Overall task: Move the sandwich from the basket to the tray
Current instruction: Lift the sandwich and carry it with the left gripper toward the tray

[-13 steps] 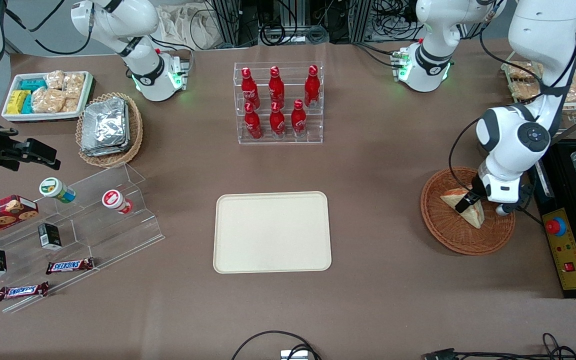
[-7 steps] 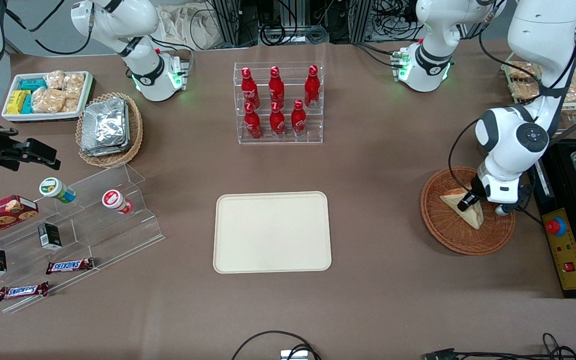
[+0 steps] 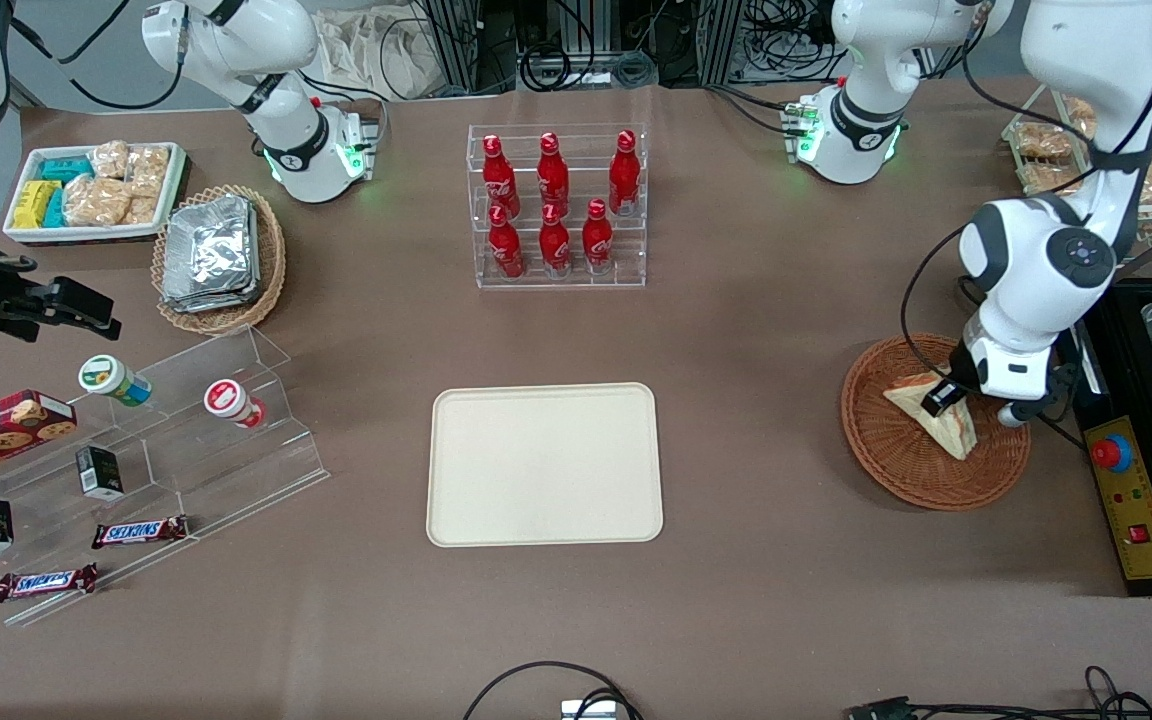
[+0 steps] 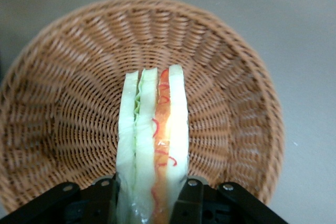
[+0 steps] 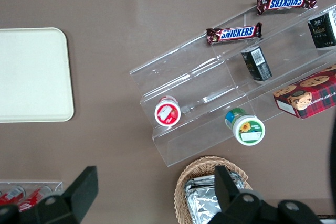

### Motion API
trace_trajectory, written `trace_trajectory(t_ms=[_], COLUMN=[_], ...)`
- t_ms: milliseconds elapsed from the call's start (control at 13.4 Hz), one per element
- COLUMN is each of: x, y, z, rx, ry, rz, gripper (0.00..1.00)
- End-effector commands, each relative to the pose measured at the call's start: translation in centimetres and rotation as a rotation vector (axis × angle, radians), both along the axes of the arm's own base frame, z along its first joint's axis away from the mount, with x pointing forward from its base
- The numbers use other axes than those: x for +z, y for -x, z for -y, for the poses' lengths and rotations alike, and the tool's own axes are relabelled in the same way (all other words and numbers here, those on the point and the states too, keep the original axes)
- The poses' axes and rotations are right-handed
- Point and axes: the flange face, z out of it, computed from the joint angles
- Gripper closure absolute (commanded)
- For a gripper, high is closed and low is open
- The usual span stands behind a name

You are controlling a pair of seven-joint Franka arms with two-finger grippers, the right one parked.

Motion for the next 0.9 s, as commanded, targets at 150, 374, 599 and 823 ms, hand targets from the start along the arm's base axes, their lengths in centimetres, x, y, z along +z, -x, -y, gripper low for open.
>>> trace_trajectory(t_ms=[150,374,599,823], x=[6.2,7.4,8.3,10.8], y=[0.5,0.6,0.0,-1.5], z=[0.9,2.7,5.2,9.8], rx=[-0.295,-0.441,-0.533,-0.599], ry=[-0.052,-0.071,-0.083,-0.075], rz=[-0.027,-0.030,-0.012,-0.026], gripper=[1.00,1.00,1.00,1.00])
